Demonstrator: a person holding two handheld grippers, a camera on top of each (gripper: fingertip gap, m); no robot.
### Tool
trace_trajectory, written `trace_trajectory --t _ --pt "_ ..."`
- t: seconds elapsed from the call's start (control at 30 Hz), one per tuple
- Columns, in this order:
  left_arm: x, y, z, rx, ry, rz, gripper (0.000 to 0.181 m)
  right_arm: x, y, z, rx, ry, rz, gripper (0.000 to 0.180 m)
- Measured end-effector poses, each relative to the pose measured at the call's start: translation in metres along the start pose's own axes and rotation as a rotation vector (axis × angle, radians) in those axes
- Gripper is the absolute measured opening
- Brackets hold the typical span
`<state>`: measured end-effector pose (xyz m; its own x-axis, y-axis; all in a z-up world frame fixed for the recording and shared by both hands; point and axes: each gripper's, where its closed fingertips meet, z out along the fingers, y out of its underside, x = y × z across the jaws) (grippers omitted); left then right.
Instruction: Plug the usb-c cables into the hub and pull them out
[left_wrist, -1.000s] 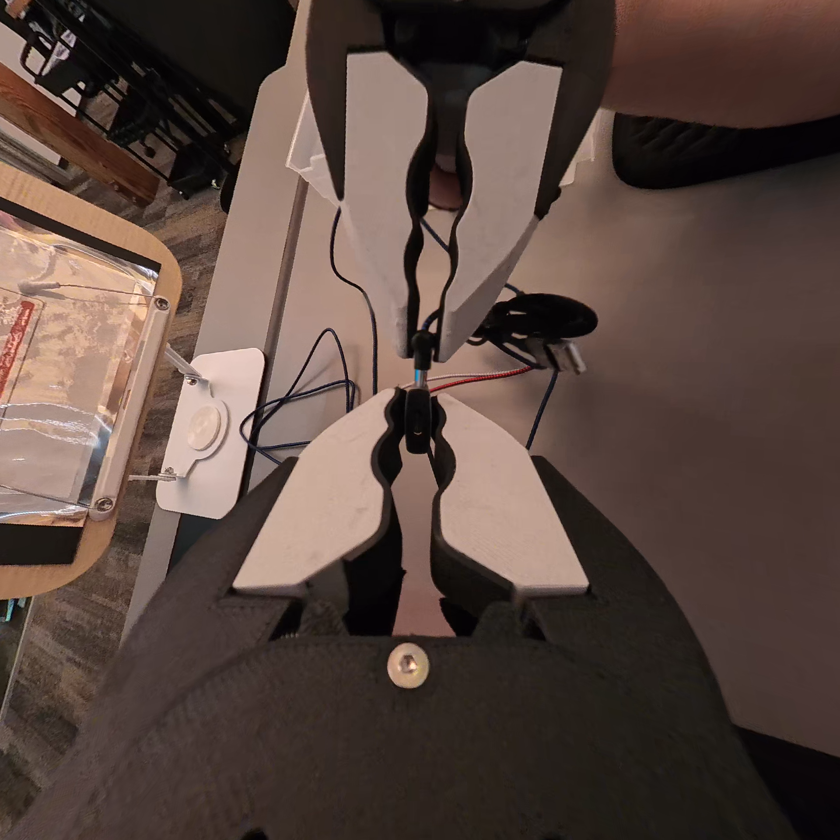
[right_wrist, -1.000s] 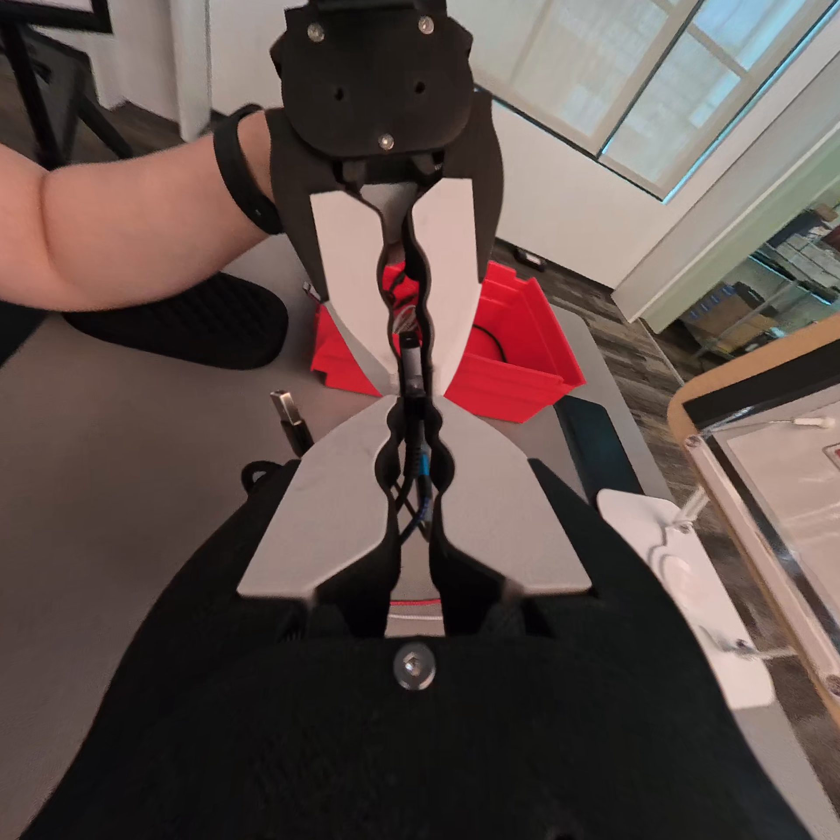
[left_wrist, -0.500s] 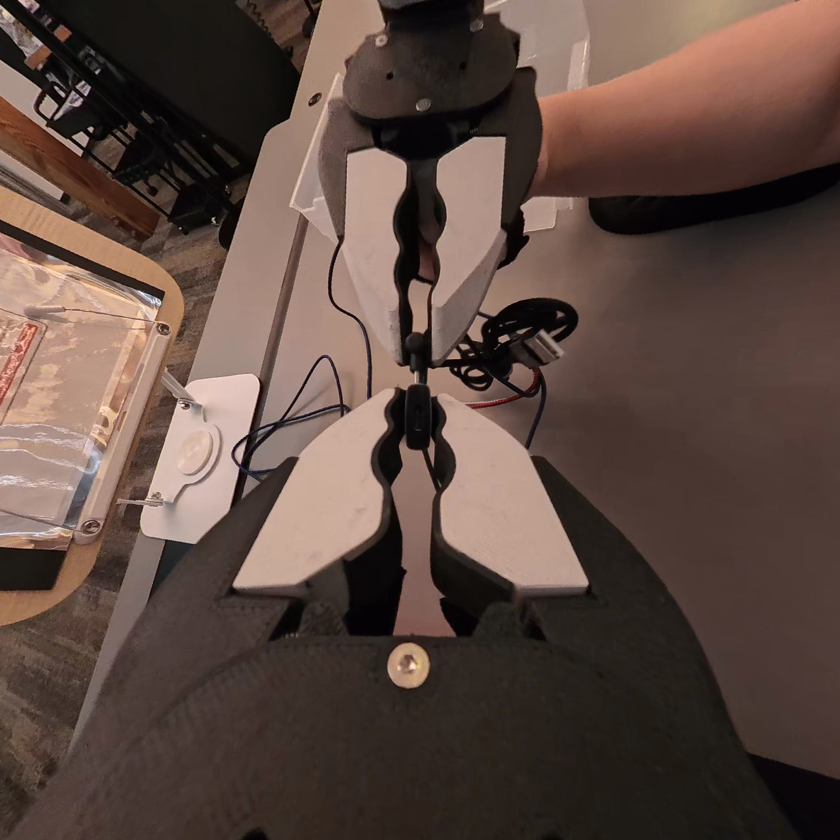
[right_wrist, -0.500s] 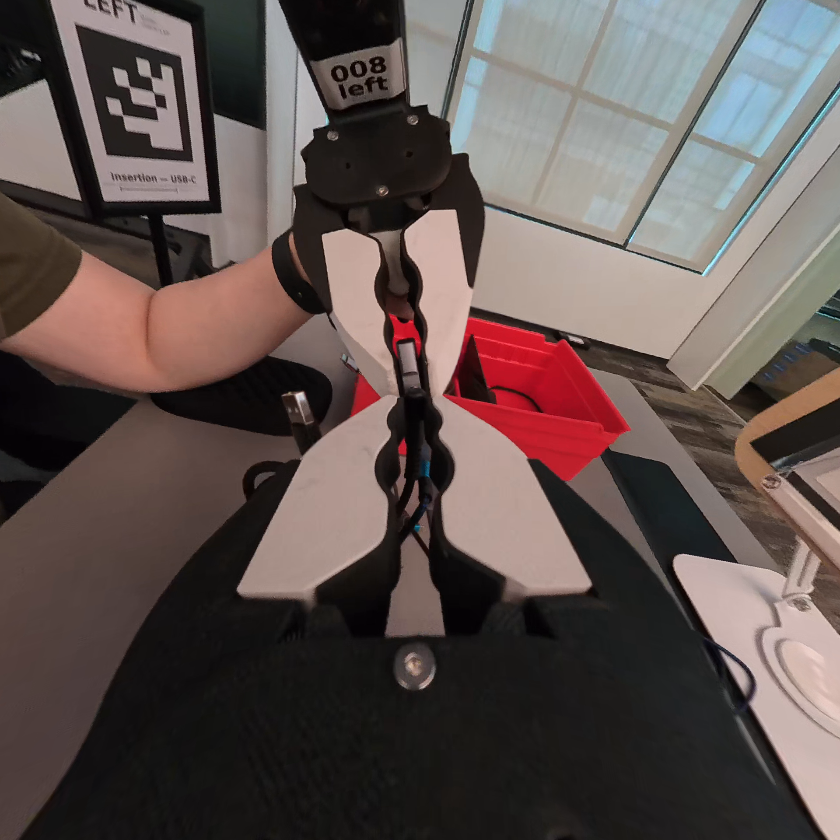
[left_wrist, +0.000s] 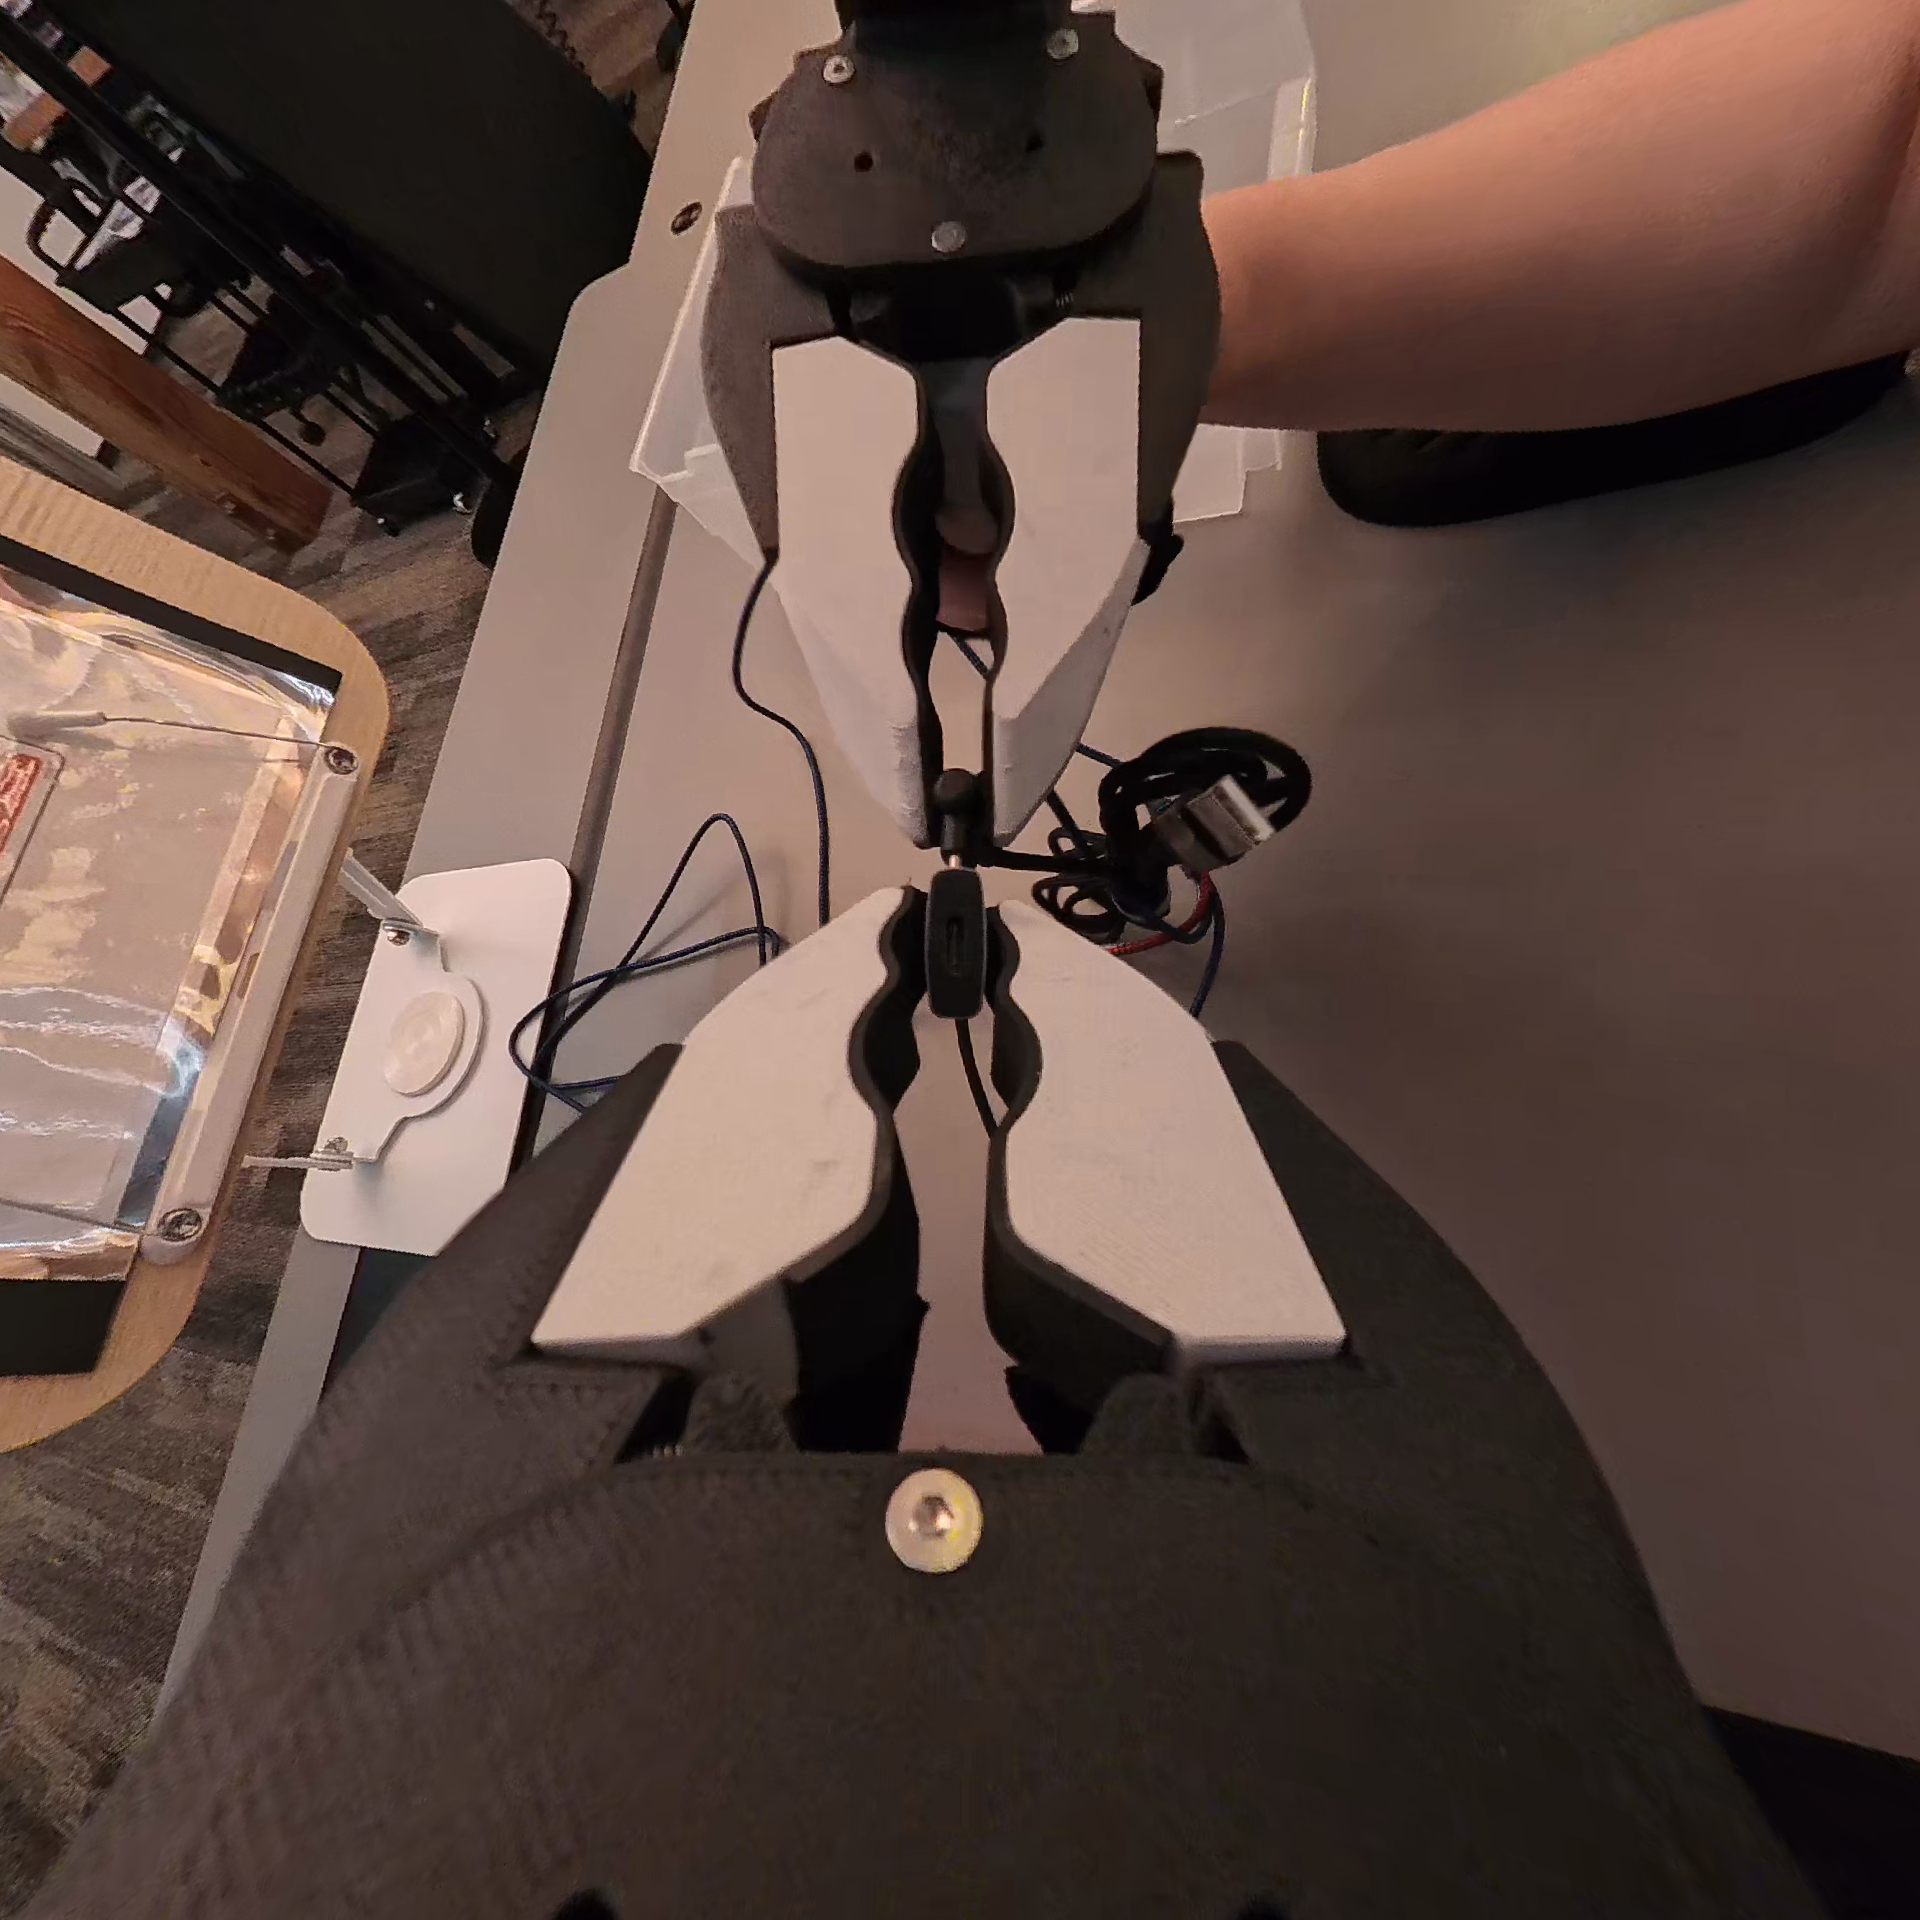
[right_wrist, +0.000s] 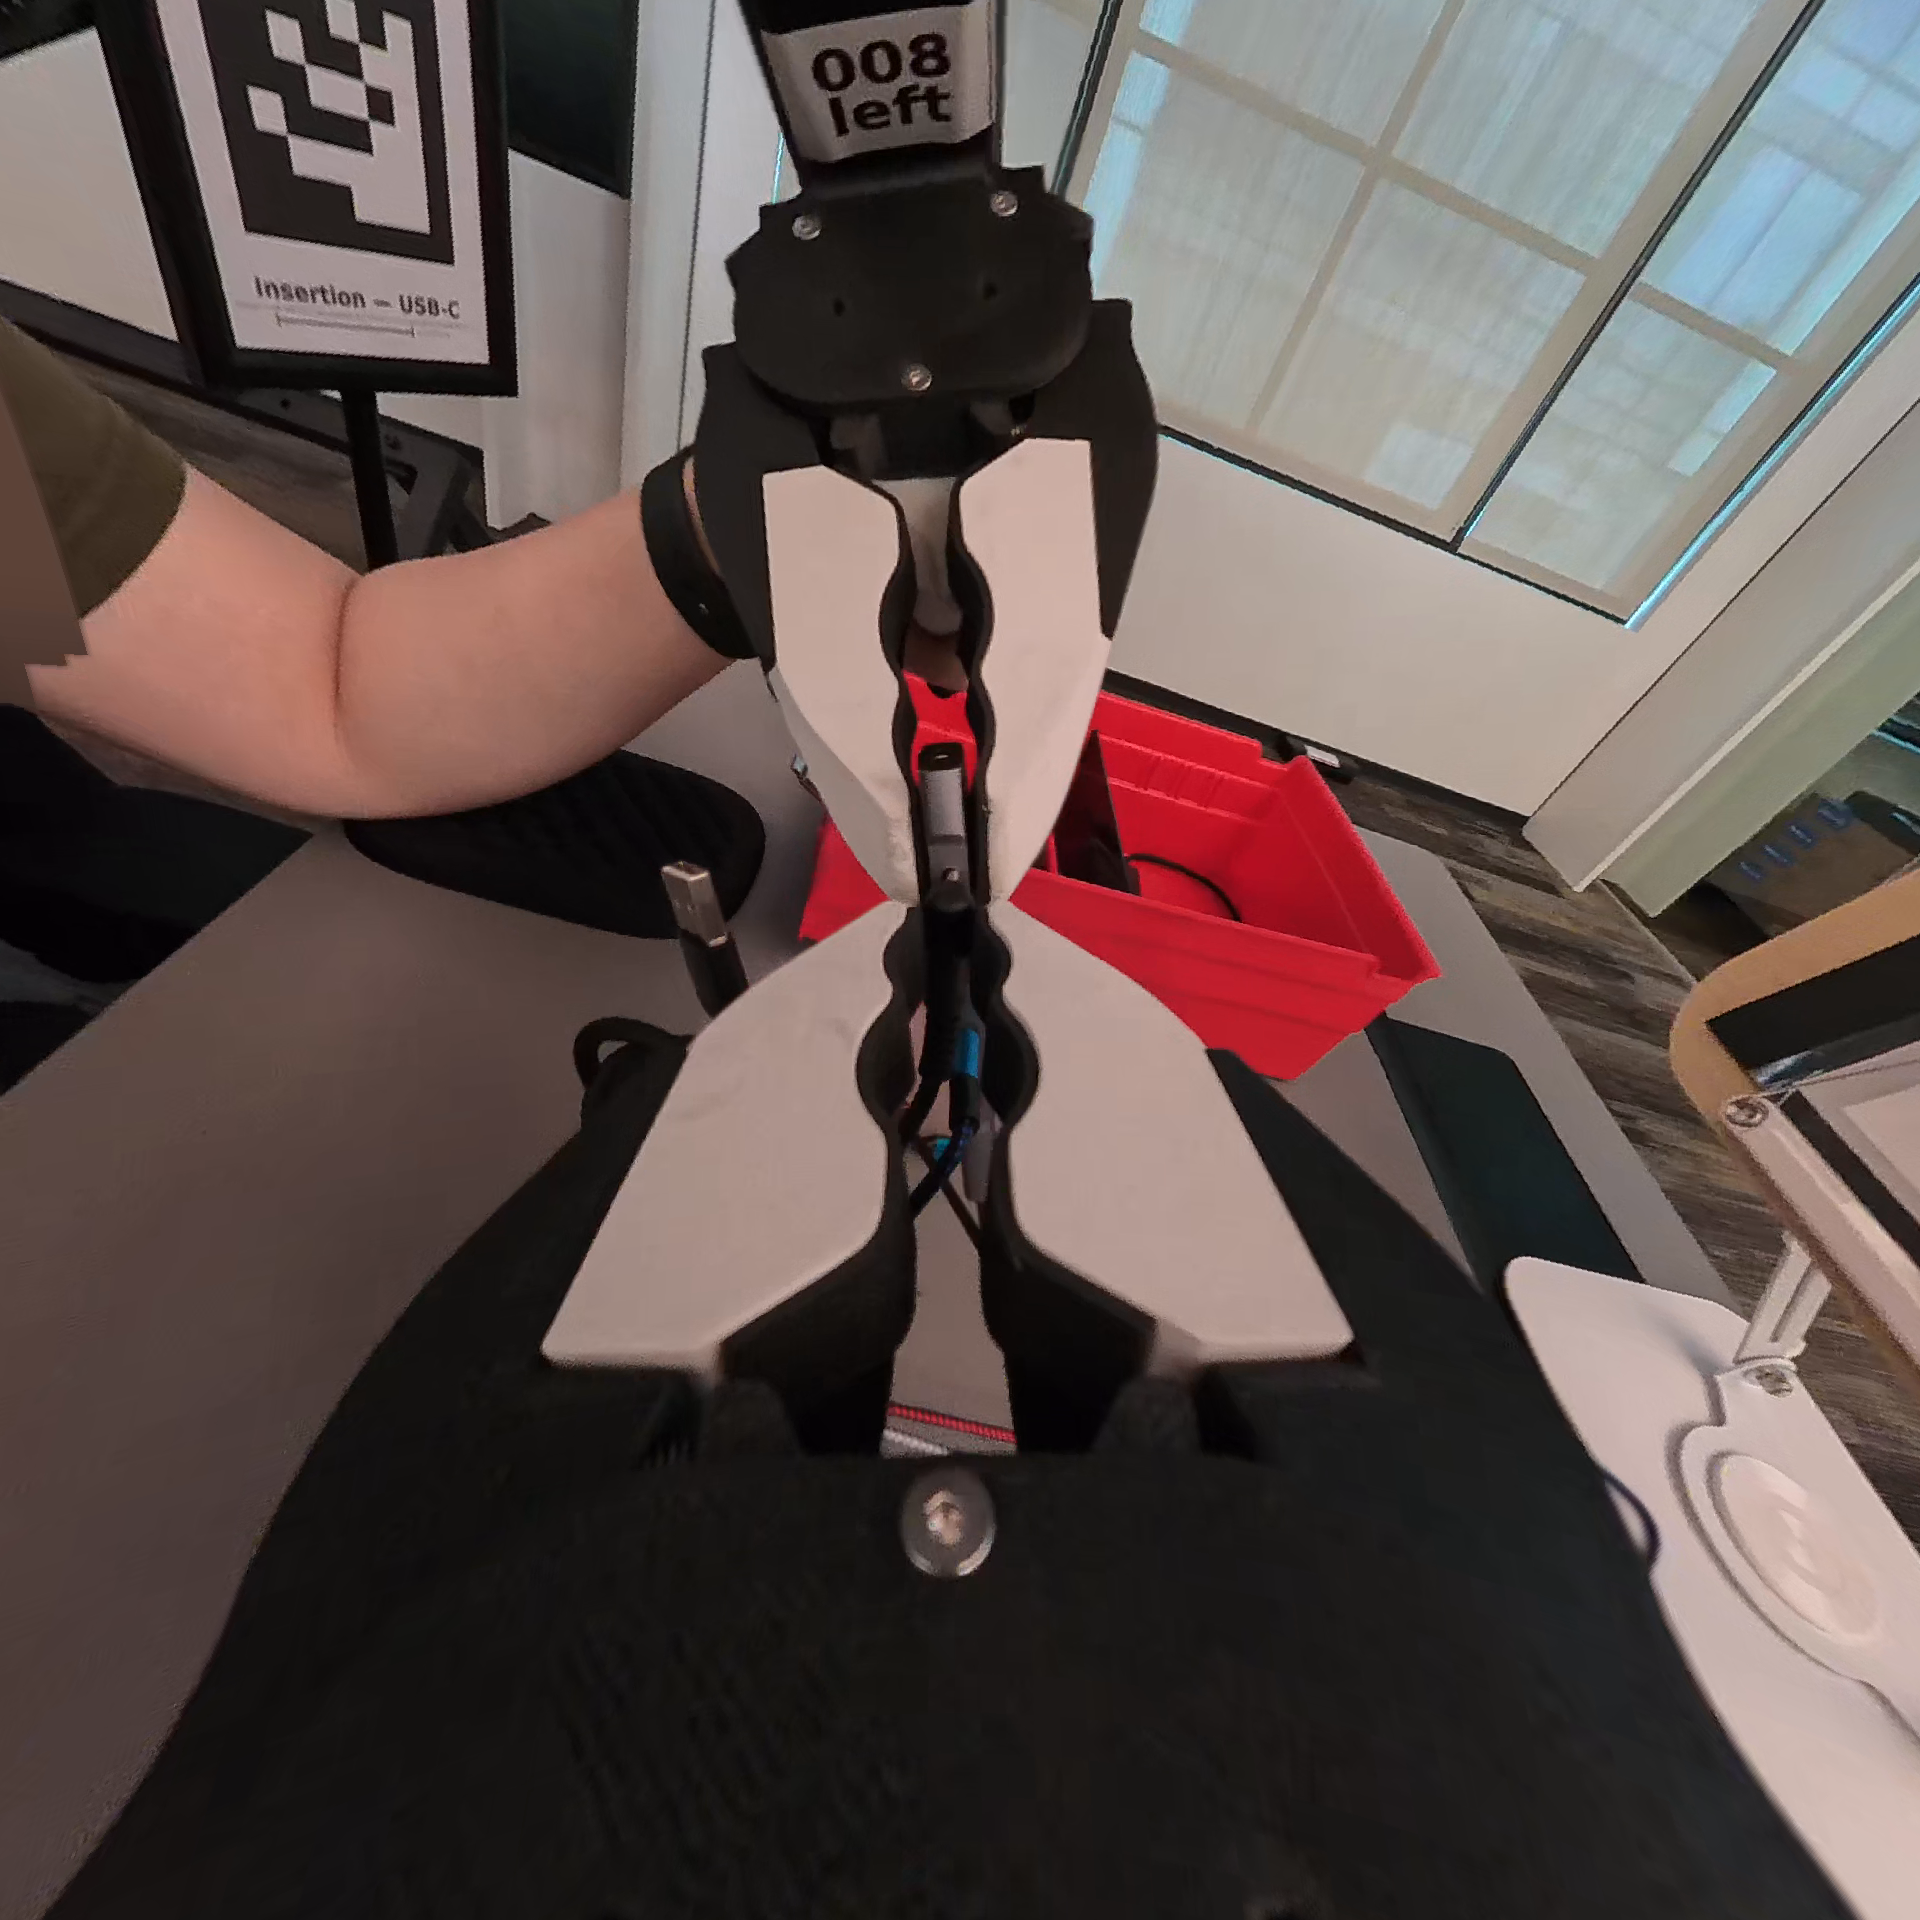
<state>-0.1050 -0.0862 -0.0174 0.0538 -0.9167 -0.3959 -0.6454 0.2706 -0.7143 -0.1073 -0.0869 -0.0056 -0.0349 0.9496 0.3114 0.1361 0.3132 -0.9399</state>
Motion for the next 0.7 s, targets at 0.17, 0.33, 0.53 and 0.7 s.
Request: trace_trajectory --t 0.17,0.33,0.53,0.7 --pt "0.0 0.001 0.001 -0.002 0.003 -0.007 0.01 -0.001 0.001 0.0 -0.02 -0.001 -0.014 0.008" --pt "-0.004 0.003 0.0 -0.034 -0.04 0.006 0.009 0.002 0.004 0.002 -0.095 0.034 -0.006 0.008" --pt "-0.002 0.008 0.002 -0.089 -0.048 0.014 0.009 0.0 0.008 0.006 -0.187 0.054 -0.019 0.008" --pt "0.0 0.008 0.002 -0.079 -0.031 0.002 0.009 -0.001 0.008 0.008 -0.149 0.04 -0.012 0.008"
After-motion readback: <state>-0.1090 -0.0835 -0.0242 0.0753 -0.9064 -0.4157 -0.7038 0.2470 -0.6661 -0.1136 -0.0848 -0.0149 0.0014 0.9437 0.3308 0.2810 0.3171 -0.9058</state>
